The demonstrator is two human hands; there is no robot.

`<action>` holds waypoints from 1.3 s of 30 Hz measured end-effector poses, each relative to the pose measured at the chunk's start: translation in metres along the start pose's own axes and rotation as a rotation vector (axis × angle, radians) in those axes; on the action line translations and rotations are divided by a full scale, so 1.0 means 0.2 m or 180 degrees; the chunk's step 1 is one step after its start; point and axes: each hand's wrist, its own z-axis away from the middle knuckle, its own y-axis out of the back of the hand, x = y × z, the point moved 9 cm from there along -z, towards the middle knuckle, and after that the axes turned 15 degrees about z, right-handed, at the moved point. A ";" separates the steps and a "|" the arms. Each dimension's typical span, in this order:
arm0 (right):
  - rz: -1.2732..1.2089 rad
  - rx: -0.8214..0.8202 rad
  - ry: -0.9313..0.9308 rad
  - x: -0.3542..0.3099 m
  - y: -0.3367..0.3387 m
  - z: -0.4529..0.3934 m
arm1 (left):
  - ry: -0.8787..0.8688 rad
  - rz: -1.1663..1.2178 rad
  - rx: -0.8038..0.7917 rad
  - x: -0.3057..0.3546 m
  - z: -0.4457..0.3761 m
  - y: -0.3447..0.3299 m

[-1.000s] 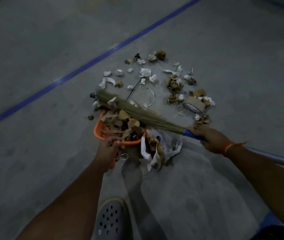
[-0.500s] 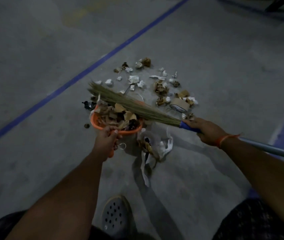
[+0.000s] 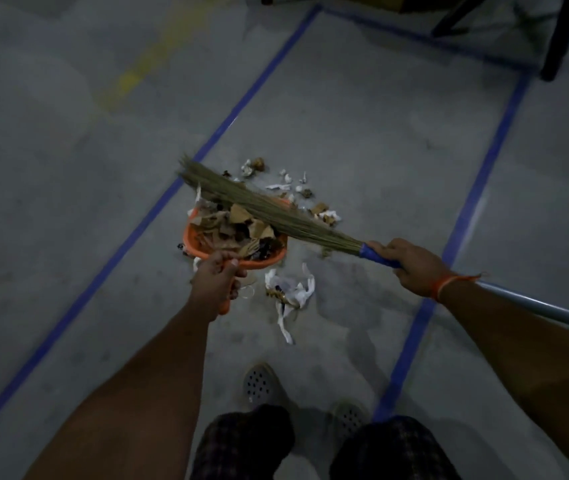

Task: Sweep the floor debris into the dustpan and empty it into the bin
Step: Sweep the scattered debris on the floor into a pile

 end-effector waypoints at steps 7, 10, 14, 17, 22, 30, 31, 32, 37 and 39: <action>-0.0229 -0.0018 -0.0528 0.24 0.47 0.59 | 0.0040 -0.0070 -0.0466 0.56 0.28 -0.41; -0.0268 0.0123 -0.0850 0.37 0.56 0.81 | -0.0007 -0.0156 -0.0802 0.74 0.32 -0.65; -0.0362 0.0299 -0.1317 0.57 0.58 1.08 | -0.0089 -0.0389 -0.1314 0.86 0.31 -1.01; -0.0501 0.0403 -0.1625 0.71 0.55 1.29 | -0.0155 -0.0552 -0.1606 0.89 0.31 -1.29; -0.0784 0.0329 -0.1957 1.00 0.41 1.61 | -0.0058 -0.0768 -0.1921 0.84 0.38 -1.81; -0.1367 0.0286 -0.2216 1.62 0.28 2.13 | -0.0071 -0.0990 -0.2225 0.73 0.66 -2.70; -0.1403 0.0276 -0.2258 1.70 0.28 2.19 | -0.0075 -0.0997 -0.2268 0.72 0.70 -2.81; -0.1413 0.0279 -0.2293 1.77 0.29 2.25 | -0.0083 -0.0998 -0.2307 0.71 0.73 -2.92; -0.1654 0.0570 -0.2549 2.11 0.32 2.52 | -0.0021 -0.1005 -0.2508 0.66 0.87 -3.42; -0.1746 0.0672 -0.2737 2.24 0.30 2.60 | -0.0017 -0.1025 -0.2572 0.65 0.90 -3.60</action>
